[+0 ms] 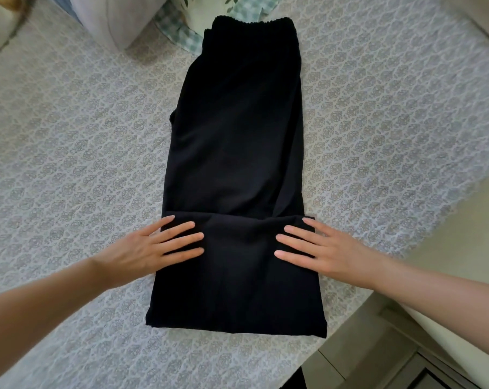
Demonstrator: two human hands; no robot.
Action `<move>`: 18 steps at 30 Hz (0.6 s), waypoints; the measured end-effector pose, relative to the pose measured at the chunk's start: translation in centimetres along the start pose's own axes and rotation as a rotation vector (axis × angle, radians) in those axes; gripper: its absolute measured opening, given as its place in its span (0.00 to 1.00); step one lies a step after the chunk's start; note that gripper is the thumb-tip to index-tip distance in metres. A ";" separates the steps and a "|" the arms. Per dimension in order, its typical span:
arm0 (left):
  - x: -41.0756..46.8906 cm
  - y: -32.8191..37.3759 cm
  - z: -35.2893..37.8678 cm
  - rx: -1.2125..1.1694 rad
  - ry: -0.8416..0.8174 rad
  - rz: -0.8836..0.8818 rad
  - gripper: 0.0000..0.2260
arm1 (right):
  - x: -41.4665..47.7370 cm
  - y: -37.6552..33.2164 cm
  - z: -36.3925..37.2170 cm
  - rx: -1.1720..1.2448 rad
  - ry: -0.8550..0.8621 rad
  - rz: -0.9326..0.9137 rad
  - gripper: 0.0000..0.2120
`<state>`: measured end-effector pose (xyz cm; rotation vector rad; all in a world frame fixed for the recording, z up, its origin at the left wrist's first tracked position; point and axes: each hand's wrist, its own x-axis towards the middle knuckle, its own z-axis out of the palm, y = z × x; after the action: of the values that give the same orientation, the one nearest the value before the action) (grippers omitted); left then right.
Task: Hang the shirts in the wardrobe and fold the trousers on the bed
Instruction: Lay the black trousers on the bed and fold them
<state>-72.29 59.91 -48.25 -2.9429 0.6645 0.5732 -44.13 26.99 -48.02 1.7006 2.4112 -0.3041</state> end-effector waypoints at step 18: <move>1.7 -1.4 -0.8 -0.187 0.029 -0.001 0.43 | 2.5 3.0 -1.1 0.327 -0.143 -0.100 0.35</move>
<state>-69.96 60.39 -48.15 -3.1300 0.6461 0.6258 -42.15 30.52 -47.83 1.6125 2.4467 -0.8453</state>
